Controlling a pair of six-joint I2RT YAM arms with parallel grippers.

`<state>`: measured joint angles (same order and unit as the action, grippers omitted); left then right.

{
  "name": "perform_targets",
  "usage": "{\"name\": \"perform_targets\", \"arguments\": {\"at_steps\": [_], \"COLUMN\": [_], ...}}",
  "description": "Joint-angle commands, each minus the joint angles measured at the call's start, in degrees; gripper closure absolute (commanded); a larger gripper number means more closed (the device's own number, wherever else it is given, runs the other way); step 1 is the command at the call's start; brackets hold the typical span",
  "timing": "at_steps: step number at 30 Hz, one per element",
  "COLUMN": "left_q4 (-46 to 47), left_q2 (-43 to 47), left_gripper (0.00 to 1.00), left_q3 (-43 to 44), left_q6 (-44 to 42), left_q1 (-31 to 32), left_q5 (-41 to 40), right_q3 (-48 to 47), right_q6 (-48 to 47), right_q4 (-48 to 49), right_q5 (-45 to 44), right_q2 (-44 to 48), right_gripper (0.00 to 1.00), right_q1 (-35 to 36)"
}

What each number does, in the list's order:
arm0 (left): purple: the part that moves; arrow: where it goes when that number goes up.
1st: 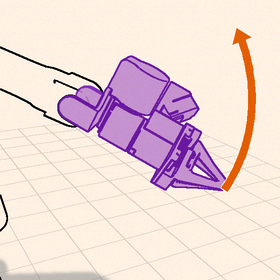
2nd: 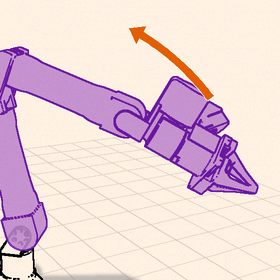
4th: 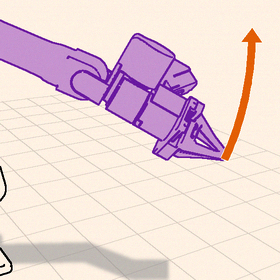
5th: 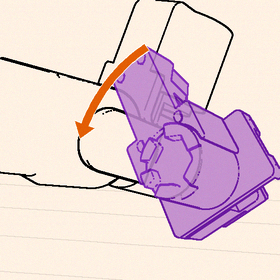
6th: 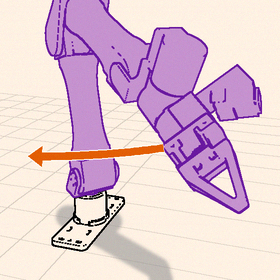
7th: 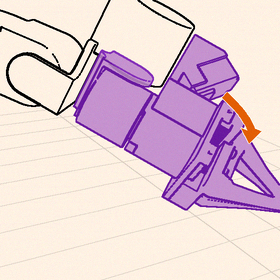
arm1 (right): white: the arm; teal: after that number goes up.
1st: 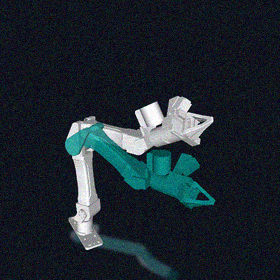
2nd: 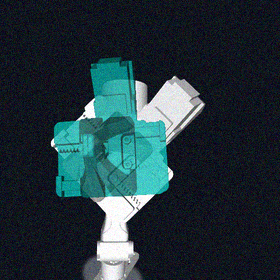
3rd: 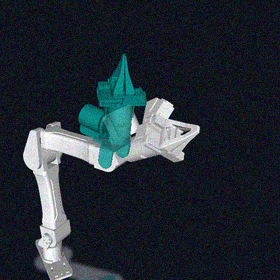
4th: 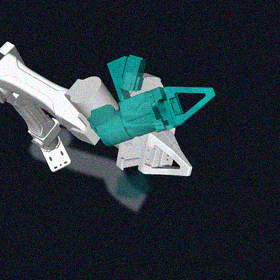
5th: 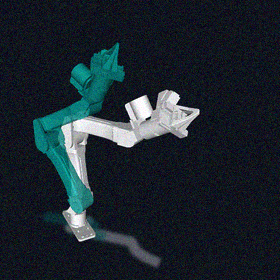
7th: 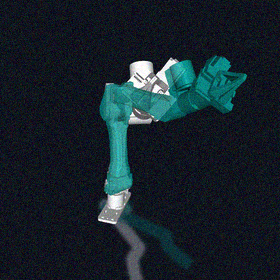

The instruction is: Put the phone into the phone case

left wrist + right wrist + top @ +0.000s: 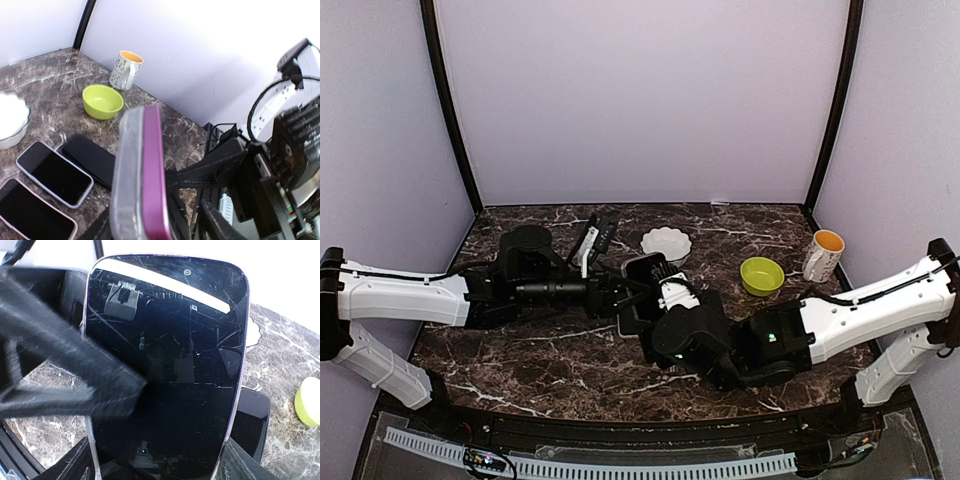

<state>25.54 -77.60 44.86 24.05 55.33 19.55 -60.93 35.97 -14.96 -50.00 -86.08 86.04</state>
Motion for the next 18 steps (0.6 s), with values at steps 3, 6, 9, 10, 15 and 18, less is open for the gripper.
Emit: {"name": "perform_targets", "arguments": {"at_steps": [3, 6, 9, 10, 15, 18], "left_q4": [6.07, 6.82, 6.83, 6.28, 3.94, 1.54], "left_q2": [0.59, 0.44, 1.19, 1.43, 4.08, 5.8], "left_gripper": [0.75, 0.92, 1.0, 1.0, 1.0, 1.0], "left_q3": [0.23, 0.07, -1.07, -1.33, -1.53, -0.69], "left_q6": [-1.29, -2.05, -3.07, -4.04, -11.52, -16.35], "left_q1": [-0.22, -0.22, -0.2, -0.17, -0.21, -0.14], "left_q5": [5.86, 10.41, 13.27, 13.75, 15.68, 20.16], "right_q3": [0.72, 0.53, 1.39, 2.11, 7.52, 11.21], "right_q6": [-5.3, -6.13, -7.43, -7.93, -15.66, -21.66], "right_q4": [6.19, 4.85, 3.65, 3.43, 4.1, 6.89], "right_q5": [-3.1, -3.36, -2.34, -1.4, 14.82, 39.3], "right_q2": [2.6, 2.95, 5.06, 6.16, 15.83, 23.29], "right_gripper": [0.68, 0.64, 0.43, 0.29, 0.02, 0.02], "right_q1": [1.11, 1.08, 1.07, 1.01, -1.24, -7.09]}}
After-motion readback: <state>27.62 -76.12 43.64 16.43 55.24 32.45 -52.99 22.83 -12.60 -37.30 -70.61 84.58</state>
